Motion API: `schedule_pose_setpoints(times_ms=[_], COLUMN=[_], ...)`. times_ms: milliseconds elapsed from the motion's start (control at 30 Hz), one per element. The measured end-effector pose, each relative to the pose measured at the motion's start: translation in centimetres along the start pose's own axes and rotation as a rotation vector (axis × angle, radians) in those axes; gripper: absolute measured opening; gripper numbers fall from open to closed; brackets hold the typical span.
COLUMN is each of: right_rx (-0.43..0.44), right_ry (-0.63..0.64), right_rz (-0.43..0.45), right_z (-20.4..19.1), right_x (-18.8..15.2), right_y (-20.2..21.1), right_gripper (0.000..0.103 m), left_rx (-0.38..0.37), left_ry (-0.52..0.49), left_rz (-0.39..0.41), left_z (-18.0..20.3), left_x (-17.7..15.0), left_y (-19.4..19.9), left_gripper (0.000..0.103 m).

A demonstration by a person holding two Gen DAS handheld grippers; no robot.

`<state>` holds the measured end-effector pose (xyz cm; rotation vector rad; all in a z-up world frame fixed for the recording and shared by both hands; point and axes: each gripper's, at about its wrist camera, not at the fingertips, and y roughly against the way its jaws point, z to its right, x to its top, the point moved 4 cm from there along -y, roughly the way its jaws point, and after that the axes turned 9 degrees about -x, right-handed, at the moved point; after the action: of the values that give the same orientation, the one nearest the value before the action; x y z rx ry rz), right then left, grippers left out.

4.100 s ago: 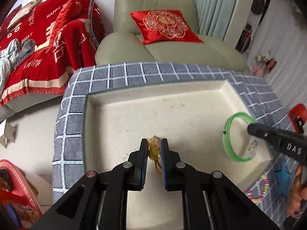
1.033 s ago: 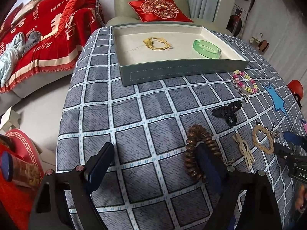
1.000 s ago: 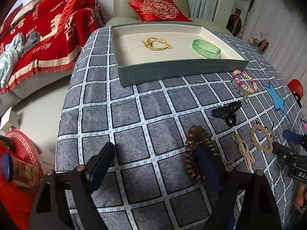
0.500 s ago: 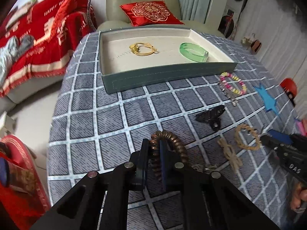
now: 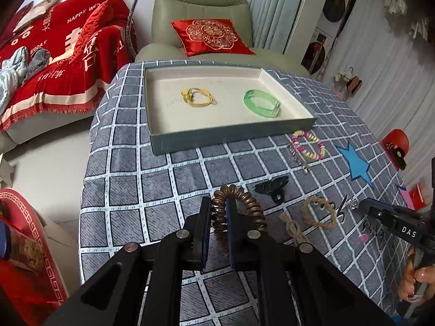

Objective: Organize jewelry
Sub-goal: 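Lower the brown beads into the tray while the right tool drops the pendant onto the bangle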

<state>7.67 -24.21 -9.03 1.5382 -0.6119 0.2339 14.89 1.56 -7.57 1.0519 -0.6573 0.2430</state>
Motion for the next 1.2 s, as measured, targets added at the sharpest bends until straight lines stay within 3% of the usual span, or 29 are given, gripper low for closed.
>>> schedule_pose_setpoints(times_ms=[300,467,700,967,1200], right_rx=[0.103,0.148,0.175,0.214,0.185], right_ry=[-0.049,-0.033,0.026,0.037,0.053], right_rz=[0.043,0.082,0.090,0.014,-0.084], right_z=[0.4,-0.5,-3.1,-6.3,-8.8], right_x=[3.4,7.6,14.1,20.9,21.3], right_y=[2.4,3.6,3.5,-0.9,-8.3], right_gripper=[0.019,0.019,0.019,0.019,0.019], left_rx=[-0.006,0.009,-0.002,0.041,0.049], left_ry=[0.014,0.002,0.018,-0.008,0.019], left_rz=[0.050,0.070,0.093,0.059,-0.014], left_z=[0.4,0.6,-0.4,-1.7,-3.4], left_x=[2.7,5.6,12.1,17.6,16.5], left_y=[2.2,2.9,2.3,-1.8,-7.6], left_gripper=[0.027,0.027,0.027,0.027,0.027])
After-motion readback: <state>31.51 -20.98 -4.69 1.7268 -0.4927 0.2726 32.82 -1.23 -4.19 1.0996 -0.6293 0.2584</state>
